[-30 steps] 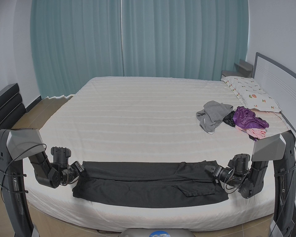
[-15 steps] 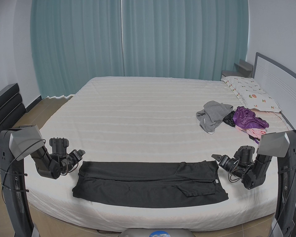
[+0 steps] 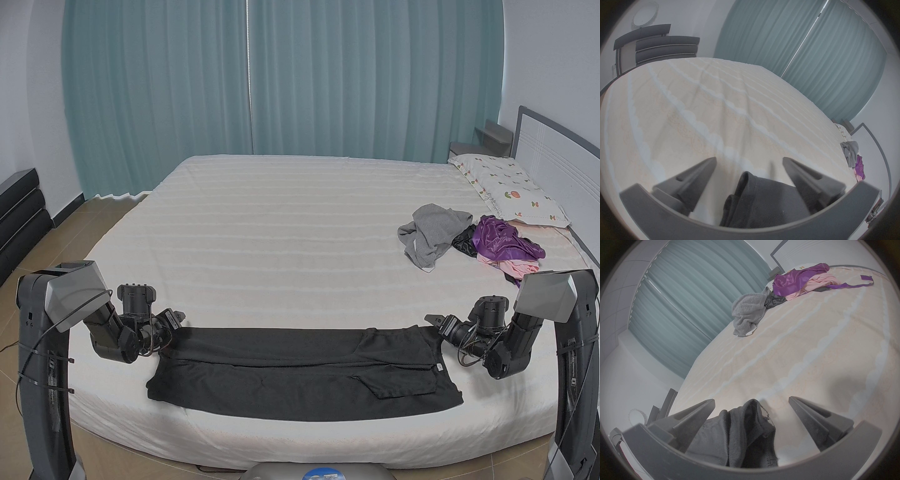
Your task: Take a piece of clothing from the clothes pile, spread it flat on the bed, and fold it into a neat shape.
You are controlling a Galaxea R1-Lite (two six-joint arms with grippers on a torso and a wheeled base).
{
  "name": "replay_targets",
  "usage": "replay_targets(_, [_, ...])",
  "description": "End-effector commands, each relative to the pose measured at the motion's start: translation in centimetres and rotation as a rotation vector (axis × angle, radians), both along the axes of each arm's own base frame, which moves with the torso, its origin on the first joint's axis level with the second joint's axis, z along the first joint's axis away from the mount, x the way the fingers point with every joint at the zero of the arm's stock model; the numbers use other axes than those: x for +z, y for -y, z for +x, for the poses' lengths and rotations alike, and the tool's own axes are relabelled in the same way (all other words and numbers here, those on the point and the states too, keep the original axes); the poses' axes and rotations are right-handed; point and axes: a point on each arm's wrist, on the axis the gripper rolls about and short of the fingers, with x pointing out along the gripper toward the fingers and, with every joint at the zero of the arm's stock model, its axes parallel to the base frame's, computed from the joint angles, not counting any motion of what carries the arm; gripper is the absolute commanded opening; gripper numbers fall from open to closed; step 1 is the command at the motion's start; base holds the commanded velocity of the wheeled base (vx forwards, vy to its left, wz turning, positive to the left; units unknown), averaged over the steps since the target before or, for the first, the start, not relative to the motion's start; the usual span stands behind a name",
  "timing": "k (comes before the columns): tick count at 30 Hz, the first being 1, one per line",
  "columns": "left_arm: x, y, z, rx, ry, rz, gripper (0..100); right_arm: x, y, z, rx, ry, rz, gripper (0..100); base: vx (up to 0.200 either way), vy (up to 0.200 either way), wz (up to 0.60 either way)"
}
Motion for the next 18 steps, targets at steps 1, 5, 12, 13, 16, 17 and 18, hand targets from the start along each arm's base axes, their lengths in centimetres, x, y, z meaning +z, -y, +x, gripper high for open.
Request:
replay_targets(1, [-0.5,0.3,-0.1,-0.006,-0.009,-0.001,0,-0.3,-0.1,0.0,0.004,-0.015,-0.002,100,0.0,0.0,0.0])
replay_targets(5, [-0.4,-0.1,0.2,0.017,0.016,0.003,0,-0.3,-0.2,0.3,0.013,-0.023,-0.006,100,0.0,0.0,0.0])
replay_targets(12, [-0.3,-1.0,0.2,0.054,0.024,-0.004,0,-0.2,-0.1,0.8,0.009,-0.059,-0.01,0,0.0,0.0,0.0])
replay_targets(13, [-0.4,-1.1,0.1,0.059,0.023,-0.001,0,-0.2,-0.1,0.9,0.009,-0.062,-0.01,0,0.0,0.0,0.0])
replay_targets(16, [-0.4,-1.2,0.2,0.079,0.03,-0.003,0,-0.1,0.0,1.2,0.006,-0.056,-0.009,0,0.0,0.0,0.0])
replay_targets(17, [-0.4,-1.2,0.3,0.08,0.036,-0.004,0,0.0,0.0,1.4,0.002,-0.045,-0.005,0,0.0,0.0,0.0])
replay_targets(18, [-0.4,-1.2,0.3,0.081,0.044,-0.005,0,0.0,0.1,1.5,-0.004,-0.04,-0.006,0,0.0,0.0,0.0])
